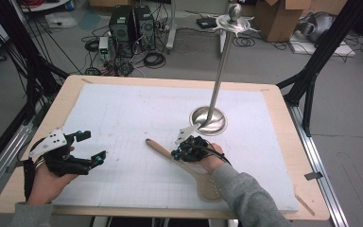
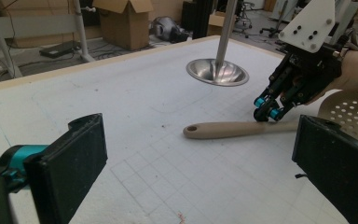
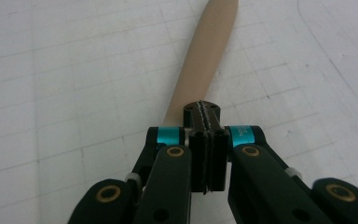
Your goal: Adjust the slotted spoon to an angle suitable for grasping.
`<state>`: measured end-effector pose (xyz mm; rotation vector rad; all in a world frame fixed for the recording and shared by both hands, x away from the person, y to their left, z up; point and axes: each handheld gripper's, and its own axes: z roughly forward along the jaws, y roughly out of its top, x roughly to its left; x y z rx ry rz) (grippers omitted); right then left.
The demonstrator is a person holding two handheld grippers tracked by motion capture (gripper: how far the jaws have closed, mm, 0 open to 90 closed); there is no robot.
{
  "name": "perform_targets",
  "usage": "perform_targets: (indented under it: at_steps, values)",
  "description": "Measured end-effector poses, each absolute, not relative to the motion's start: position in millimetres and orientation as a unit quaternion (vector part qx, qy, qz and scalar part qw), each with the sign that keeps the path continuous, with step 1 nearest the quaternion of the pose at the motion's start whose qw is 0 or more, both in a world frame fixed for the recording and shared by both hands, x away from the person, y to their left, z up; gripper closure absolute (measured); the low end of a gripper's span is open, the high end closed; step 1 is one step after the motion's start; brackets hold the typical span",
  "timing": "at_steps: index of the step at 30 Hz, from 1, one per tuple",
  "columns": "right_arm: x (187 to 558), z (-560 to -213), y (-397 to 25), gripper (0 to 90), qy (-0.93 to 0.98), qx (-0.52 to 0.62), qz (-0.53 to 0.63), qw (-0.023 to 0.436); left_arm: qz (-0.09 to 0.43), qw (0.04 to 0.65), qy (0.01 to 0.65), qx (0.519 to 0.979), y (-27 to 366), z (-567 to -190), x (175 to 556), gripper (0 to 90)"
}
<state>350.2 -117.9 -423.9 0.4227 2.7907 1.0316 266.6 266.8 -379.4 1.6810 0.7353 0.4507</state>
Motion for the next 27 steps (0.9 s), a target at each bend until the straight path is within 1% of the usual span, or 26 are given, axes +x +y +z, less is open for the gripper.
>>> perform_targets:
  at_steps: [6,14,21,27]
  values:
    - [348.7,-424.5,-115.3,90.0,0.927,0.123,0.349,0.057,0.192,0.585,0.316,0.722,265.9,-380.1,266.8,3.5]
    - [345.0,-425.4,-114.3,90.0,0.937,0.113,0.326,0.052,0.191,0.582,0.315,0.725,264.0,-381.3,267.4,3.5]
    - [343.1,-417.1,-117.5,90.0,0.93,0.118,0.342,0.065,0.192,0.583,0.314,0.724,264.3,-379.9,267.4,3.5]
    - [333.4,-401.9,-127.8,89.6,0.918,0.138,0.364,0.072,0.191,0.584,0.313,0.724,264.1,-379.5,269.4,3.5]
